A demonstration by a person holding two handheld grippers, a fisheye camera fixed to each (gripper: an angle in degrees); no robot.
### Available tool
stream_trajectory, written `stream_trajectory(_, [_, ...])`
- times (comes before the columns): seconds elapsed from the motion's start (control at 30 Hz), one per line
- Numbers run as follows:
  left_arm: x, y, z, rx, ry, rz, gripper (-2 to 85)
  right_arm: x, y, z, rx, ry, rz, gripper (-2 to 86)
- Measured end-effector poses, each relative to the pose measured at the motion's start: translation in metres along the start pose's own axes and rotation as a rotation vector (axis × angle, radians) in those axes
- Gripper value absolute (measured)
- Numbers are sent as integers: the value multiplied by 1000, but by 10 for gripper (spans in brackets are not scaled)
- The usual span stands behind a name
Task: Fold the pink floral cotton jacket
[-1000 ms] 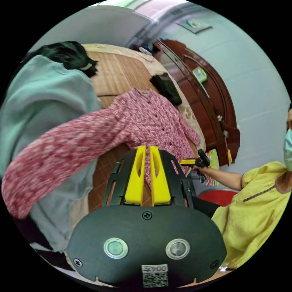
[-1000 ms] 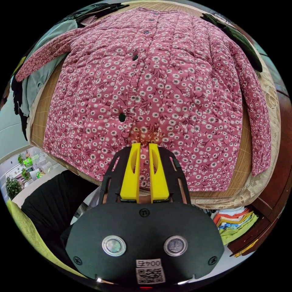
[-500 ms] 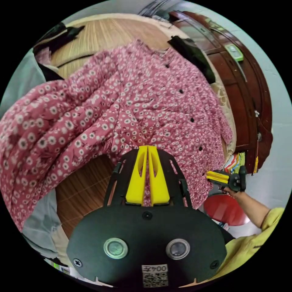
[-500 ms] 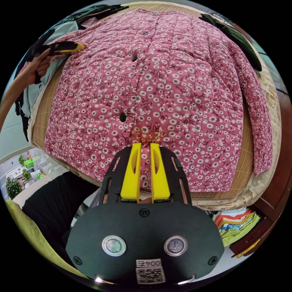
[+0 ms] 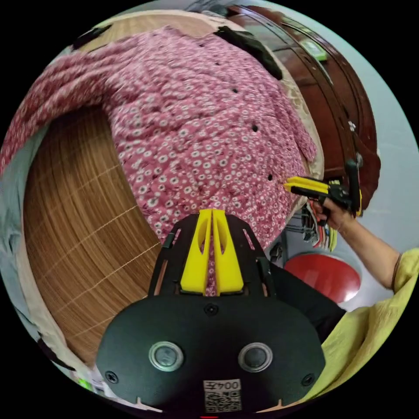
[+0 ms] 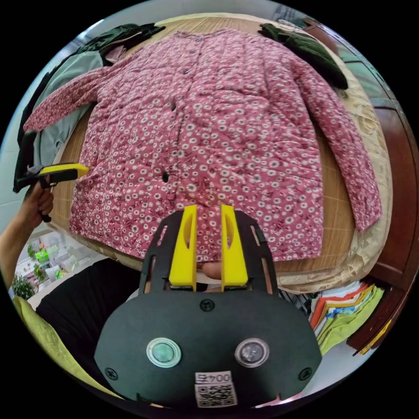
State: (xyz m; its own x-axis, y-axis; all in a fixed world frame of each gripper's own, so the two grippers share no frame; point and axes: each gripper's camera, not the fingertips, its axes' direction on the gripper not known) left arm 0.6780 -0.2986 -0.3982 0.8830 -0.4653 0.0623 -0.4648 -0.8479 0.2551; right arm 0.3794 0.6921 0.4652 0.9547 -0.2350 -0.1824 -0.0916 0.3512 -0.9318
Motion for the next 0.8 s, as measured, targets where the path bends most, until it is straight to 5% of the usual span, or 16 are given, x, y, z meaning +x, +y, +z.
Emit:
stream_trajectory(0.17, [17,1,63,-221,-60,65,2,45,35,25,-127,75,165,152])
stream_trajectory(0.3, [8,-11,76,-178,71,-79,2,63,46,33,-98,-22,193,152])
stream_trajectory(0.8, [98,-67,119,-273,-194,16,1,92,95,50,-30,16,129,153])
